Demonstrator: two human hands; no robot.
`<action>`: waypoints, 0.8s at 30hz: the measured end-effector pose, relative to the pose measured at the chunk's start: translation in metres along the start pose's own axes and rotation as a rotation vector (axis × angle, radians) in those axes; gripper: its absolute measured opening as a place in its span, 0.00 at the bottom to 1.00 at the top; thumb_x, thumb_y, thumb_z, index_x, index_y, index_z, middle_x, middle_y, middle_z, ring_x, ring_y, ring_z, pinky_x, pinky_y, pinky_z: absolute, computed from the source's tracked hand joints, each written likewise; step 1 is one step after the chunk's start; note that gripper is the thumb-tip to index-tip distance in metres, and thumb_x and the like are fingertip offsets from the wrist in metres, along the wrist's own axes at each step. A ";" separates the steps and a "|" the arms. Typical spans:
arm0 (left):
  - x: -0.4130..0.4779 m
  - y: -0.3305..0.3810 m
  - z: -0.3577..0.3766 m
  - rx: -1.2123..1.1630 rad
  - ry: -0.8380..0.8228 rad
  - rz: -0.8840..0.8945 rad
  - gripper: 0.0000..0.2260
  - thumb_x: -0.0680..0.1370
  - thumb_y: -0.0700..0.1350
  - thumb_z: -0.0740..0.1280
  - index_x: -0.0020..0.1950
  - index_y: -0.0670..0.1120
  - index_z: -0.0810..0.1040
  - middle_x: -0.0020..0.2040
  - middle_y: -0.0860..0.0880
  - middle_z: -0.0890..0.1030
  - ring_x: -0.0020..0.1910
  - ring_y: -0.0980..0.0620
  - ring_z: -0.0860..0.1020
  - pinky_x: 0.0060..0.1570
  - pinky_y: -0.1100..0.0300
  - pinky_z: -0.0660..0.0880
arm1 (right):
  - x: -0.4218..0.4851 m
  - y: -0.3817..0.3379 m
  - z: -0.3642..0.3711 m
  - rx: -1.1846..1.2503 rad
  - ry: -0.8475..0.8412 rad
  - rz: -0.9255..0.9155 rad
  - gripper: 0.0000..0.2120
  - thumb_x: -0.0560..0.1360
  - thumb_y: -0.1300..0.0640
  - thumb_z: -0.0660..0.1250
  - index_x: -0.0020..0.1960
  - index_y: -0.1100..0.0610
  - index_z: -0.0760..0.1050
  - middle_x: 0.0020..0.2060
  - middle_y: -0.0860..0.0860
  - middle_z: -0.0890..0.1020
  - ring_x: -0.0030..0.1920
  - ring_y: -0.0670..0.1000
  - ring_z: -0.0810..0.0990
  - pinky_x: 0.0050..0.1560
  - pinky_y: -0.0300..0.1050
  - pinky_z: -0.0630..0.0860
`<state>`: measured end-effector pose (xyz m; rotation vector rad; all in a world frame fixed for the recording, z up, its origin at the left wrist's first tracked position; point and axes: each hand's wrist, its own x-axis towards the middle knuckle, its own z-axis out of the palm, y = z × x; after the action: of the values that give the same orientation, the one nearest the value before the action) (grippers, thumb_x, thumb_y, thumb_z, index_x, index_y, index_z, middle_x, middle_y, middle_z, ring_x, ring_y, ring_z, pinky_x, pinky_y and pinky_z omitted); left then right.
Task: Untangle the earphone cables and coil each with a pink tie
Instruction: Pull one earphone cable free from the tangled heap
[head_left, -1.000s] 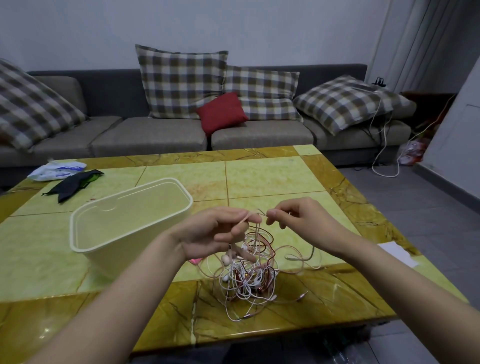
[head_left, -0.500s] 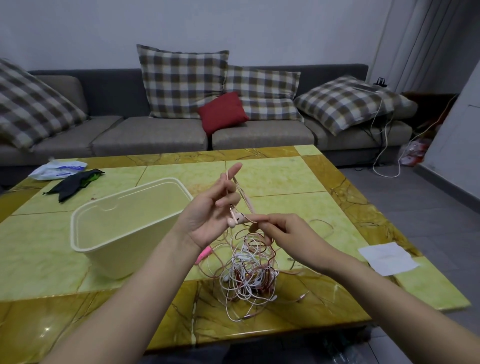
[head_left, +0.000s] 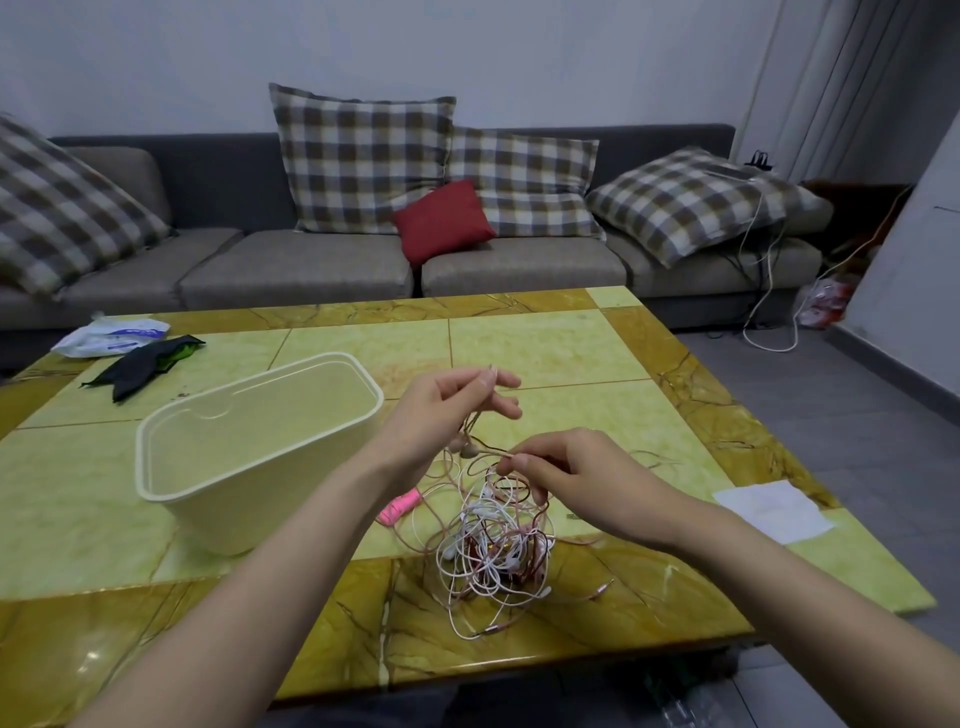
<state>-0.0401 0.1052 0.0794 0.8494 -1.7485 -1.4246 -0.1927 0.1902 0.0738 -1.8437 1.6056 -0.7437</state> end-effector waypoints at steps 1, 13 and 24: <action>-0.001 -0.003 0.000 0.062 -0.023 -0.017 0.11 0.81 0.47 0.60 0.46 0.46 0.81 0.45 0.50 0.84 0.52 0.48 0.79 0.30 0.60 0.69 | 0.000 -0.002 -0.003 -0.006 0.002 -0.008 0.11 0.79 0.52 0.60 0.52 0.51 0.81 0.28 0.44 0.77 0.25 0.40 0.70 0.29 0.31 0.64; -0.009 -0.005 0.003 -0.090 -0.321 -0.234 0.13 0.81 0.43 0.57 0.56 0.40 0.79 0.25 0.51 0.68 0.24 0.54 0.63 0.37 0.53 0.68 | 0.005 -0.003 -0.033 0.046 0.197 -0.029 0.11 0.76 0.49 0.65 0.40 0.52 0.82 0.27 0.45 0.76 0.27 0.39 0.69 0.28 0.30 0.64; -0.004 -0.013 -0.008 -0.867 -0.516 -0.309 0.13 0.75 0.44 0.67 0.58 0.42 0.80 0.25 0.55 0.67 0.22 0.60 0.64 0.61 0.35 0.67 | 0.007 0.021 -0.007 0.243 0.260 0.062 0.14 0.80 0.54 0.59 0.40 0.53 0.79 0.28 0.46 0.75 0.24 0.39 0.67 0.27 0.30 0.62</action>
<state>-0.0308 0.1022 0.0671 0.2811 -1.1102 -2.4952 -0.2113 0.1810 0.0634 -1.5670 1.6378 -1.1347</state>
